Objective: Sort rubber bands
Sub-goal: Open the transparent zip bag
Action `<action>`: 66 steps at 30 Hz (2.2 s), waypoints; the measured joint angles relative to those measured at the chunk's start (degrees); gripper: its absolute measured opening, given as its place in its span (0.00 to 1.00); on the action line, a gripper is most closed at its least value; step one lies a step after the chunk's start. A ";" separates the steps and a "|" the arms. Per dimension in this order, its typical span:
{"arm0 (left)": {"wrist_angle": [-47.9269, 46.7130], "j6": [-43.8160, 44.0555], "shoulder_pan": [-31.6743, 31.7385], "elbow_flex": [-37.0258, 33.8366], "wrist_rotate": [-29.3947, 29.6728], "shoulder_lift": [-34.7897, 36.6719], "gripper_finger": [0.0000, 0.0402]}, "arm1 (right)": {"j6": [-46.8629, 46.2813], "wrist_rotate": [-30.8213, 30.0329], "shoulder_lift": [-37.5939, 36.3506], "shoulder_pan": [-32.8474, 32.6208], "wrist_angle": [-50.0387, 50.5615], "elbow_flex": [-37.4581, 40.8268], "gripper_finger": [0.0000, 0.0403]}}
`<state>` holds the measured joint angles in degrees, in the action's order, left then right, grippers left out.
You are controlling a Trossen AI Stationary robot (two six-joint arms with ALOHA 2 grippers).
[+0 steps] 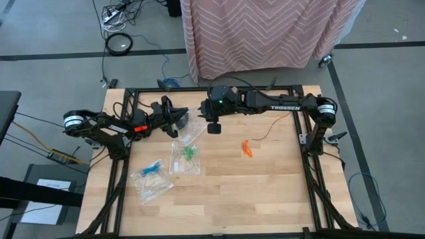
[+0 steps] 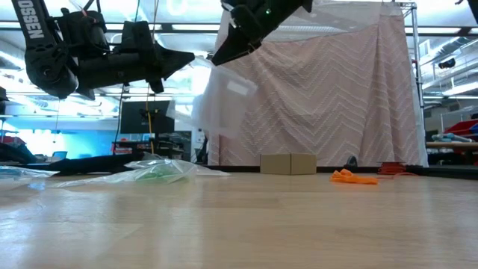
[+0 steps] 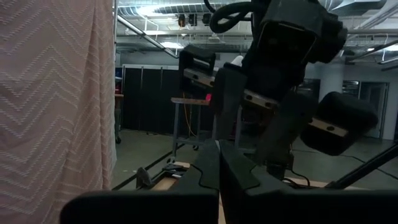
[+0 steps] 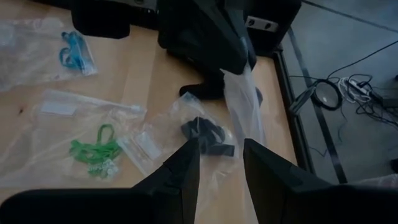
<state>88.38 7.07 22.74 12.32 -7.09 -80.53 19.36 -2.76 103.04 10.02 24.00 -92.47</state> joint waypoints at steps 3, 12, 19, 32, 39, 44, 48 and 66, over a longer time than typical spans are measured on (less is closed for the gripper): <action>0.09 0.00 0.00 0.00 0.02 0.00 0.00 | 0.17 0.00 0.00 0.00 -0.12 0.00 0.28; 0.02 0.44 -0.02 0.00 -0.40 0.00 0.00 | -0.25 -0.48 0.00 1.10 -0.33 0.00 0.28; 0.04 0.68 -0.04 0.00 -1.50 0.00 0.00 | -0.28 -0.48 0.00 1.78 -0.37 0.00 0.28; 1.16 2.16 -1.98 0.00 -2.56 0.00 0.00 | 0.05 -0.51 0.00 2.54 -1.30 0.00 0.28; 1.62 2.16 -2.27 0.00 -2.51 0.00 0.00 | -0.17 2.01 0.00 2.45 -1.29 0.00 0.28; 1.58 2.17 -2.27 0.00 -2.49 0.00 0.00 | -0.22 5.12 -0.02 2.40 -1.56 1.63 0.28; 1.57 2.16 -2.25 0.00 -2.47 0.00 0.00 | -1.68 5.37 -0.02 2.38 -0.56 3.20 0.28; -1.57 -1.07 -2.23 0.00 -2.40 0.00 0.00 | 0.21 7.54 -0.09 -1.33 -1.38 3.89 0.28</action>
<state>86.81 6.00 20.51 12.32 -9.50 -80.53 19.57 4.78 102.96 8.69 22.62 -88.58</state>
